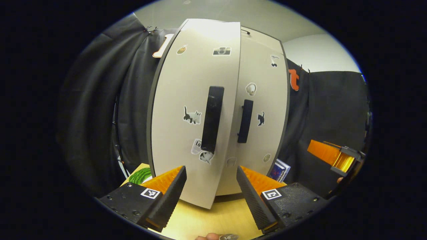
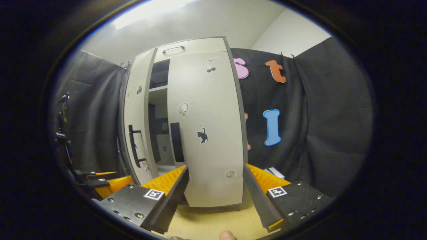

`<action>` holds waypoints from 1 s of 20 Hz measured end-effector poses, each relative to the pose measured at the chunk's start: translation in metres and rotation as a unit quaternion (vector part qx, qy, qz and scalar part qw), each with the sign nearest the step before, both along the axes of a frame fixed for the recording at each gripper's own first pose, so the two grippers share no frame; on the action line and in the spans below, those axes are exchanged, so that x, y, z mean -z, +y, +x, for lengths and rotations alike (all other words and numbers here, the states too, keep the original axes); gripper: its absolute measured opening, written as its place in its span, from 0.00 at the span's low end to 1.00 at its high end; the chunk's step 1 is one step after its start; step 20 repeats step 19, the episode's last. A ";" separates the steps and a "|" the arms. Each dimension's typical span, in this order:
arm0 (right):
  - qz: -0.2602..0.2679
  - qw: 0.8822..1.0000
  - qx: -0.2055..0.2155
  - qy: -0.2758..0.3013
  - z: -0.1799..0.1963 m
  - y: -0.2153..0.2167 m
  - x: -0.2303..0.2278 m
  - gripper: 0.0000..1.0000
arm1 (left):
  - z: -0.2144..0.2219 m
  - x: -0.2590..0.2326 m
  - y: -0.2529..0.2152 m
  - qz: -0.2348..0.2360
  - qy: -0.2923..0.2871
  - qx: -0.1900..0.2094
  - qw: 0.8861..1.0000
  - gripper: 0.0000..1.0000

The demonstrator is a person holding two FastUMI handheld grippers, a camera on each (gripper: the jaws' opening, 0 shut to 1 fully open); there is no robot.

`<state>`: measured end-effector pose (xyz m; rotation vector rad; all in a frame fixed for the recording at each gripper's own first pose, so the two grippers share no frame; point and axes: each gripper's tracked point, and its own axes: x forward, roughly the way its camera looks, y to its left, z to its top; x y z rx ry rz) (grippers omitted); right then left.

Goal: Grasp the bottle in the cabinet with the left hand and place it on the coaster, then close the right door with the right hand and the left door with the left hand.

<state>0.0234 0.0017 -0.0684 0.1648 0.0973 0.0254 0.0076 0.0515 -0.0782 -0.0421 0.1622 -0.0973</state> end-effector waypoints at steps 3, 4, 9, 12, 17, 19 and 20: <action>-0.001 1.000 0.003 -0.002 0.001 -0.005 -0.003 0.98 | 0.001 -0.017 -0.002 -0.007 -0.019 -0.005 1.000 0.95; -0.001 1.000 0.004 -0.003 0.002 -0.006 -0.003 0.98 | 0.001 -0.020 -0.002 -0.010 -0.022 -0.007 1.000 0.95; -0.006 1.000 0.001 -0.009 0.004 -0.010 -0.008 0.98 | 0.001 -0.022 -0.001 -0.012 -0.022 -0.015 1.000 0.95; -0.009 1.000 0.001 -0.011 0.005 -0.012 -0.009 0.98 | 0.001 -0.022 -0.002 -0.008 -0.022 -0.018 1.000 0.95; -0.008 1.000 0.002 -0.016 0.003 -0.018 -0.013 0.98 | 0.001 -0.025 -0.009 -0.007 -0.026 -0.015 1.000 0.96; -0.011 1.000 0.004 -0.017 0.002 -0.023 -0.012 0.98 | 0.001 -0.026 -0.013 -0.004 -0.029 -0.014 0.999 0.91; -0.011 1.000 0.004 -0.017 0.002 -0.023 -0.012 0.98 | 0.001 -0.026 -0.013 -0.004 -0.029 -0.014 0.999 0.91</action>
